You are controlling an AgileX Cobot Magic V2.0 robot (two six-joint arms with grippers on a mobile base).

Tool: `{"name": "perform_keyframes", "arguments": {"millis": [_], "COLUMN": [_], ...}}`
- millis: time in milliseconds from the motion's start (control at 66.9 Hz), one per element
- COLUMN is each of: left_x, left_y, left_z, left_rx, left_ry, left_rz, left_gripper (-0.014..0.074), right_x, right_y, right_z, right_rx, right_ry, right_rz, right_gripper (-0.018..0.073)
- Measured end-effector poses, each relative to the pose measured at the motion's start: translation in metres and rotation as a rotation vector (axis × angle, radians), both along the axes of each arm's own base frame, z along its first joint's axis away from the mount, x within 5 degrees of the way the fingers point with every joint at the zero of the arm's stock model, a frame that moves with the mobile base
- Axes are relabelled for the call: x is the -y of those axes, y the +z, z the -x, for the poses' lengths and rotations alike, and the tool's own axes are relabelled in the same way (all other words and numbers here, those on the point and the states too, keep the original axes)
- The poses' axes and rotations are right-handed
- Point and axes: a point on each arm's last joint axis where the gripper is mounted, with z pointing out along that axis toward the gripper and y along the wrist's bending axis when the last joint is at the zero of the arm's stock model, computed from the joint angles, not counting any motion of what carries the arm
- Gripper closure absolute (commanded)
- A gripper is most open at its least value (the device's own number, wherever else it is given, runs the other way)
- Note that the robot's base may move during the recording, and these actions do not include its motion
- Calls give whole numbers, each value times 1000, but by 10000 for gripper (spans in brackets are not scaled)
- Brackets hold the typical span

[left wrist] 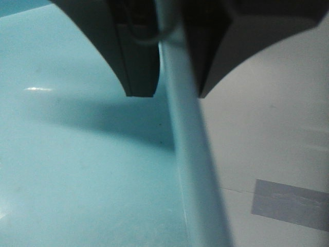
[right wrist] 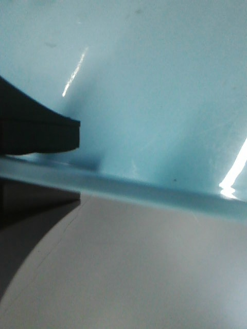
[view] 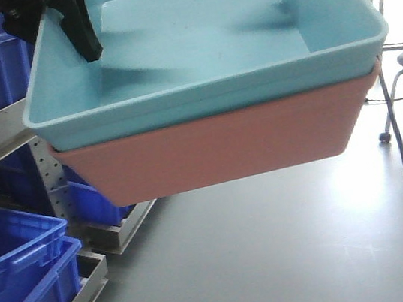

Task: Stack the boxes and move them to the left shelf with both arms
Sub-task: 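Hold the stacked bins while the base turns toward the shelf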

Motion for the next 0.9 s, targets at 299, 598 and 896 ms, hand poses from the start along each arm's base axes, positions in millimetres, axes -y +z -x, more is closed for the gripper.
{"name": "perform_keyframes", "arguments": {"millis": [299,598,896], "left_x": [9,11,6], "left_y": [15,28,35], "left_z": [24,36,46], "left_rx": [18,33,-11], "left_ry": [-70,-75,-32], "left_rz": [-73,-46,-40], "left_gripper": [599,599,599], "right_x": [9,19,8], "right_y": [-24,-5,-1], "right_z": [26,51,59], "right_rx": [-83,-30,-6], "right_ry": [5,3,48], "right_rz": [30,8,27], "right_gripper": [505,505,505]}}
